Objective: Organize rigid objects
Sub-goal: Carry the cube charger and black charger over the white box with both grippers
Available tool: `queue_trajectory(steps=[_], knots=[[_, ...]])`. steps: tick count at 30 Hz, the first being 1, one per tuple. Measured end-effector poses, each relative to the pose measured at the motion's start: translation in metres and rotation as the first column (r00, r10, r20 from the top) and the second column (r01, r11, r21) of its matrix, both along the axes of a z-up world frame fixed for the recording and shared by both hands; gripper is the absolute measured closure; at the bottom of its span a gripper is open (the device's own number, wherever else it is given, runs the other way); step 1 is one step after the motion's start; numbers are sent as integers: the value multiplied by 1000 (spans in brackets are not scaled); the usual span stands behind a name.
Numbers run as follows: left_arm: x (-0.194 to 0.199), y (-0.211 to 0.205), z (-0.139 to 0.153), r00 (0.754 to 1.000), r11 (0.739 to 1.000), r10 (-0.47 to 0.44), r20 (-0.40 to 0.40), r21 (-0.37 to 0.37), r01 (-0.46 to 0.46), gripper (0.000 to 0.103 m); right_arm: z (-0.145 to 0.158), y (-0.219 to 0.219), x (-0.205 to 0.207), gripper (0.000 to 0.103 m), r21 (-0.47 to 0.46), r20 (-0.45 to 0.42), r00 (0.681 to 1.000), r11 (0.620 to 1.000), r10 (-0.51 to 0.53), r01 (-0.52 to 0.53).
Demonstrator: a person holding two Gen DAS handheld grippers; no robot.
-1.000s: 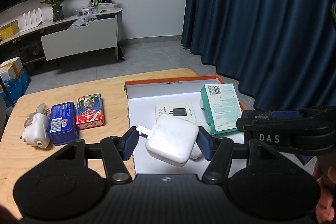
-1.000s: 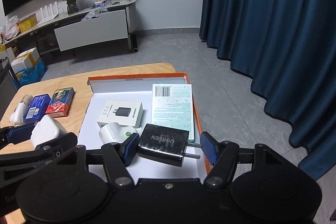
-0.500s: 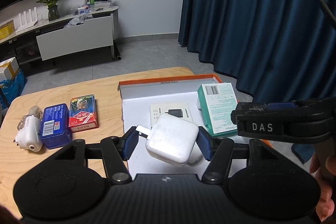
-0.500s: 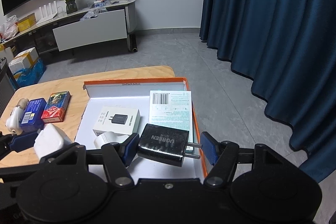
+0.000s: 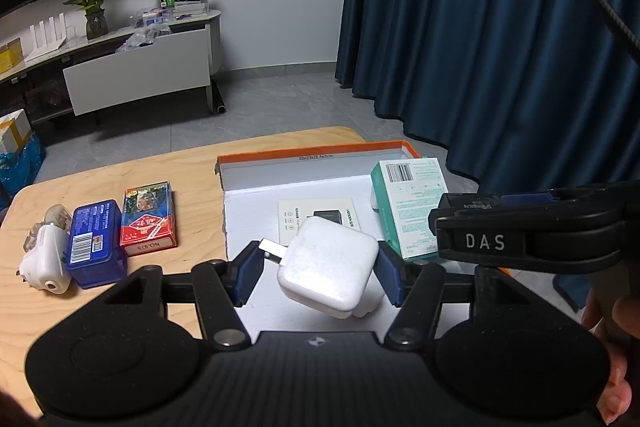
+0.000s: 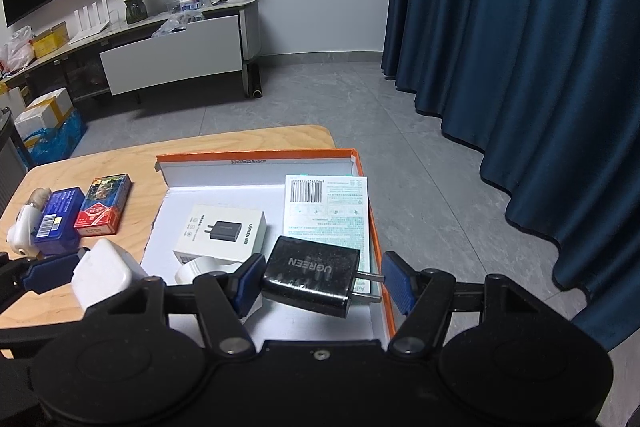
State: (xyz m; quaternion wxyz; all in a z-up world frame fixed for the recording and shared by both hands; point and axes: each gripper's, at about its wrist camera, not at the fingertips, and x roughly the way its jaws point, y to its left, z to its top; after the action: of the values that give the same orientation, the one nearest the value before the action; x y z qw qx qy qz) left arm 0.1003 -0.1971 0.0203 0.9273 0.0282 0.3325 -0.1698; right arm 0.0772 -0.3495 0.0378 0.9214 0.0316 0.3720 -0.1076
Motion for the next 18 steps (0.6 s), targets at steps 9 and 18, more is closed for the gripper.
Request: queue_trajectory(steps=[9, 18], knots=[[0, 1, 0, 1000, 1000, 1, 0, -1, -1, 42, 0, -1, 1, 26, 0, 1, 1000, 1000, 0, 0], [-2, -1, 0, 1000, 1000, -2, 2, -2, 2, 42, -6, 0, 6, 26, -1, 0, 1000, 1000, -1, 1]])
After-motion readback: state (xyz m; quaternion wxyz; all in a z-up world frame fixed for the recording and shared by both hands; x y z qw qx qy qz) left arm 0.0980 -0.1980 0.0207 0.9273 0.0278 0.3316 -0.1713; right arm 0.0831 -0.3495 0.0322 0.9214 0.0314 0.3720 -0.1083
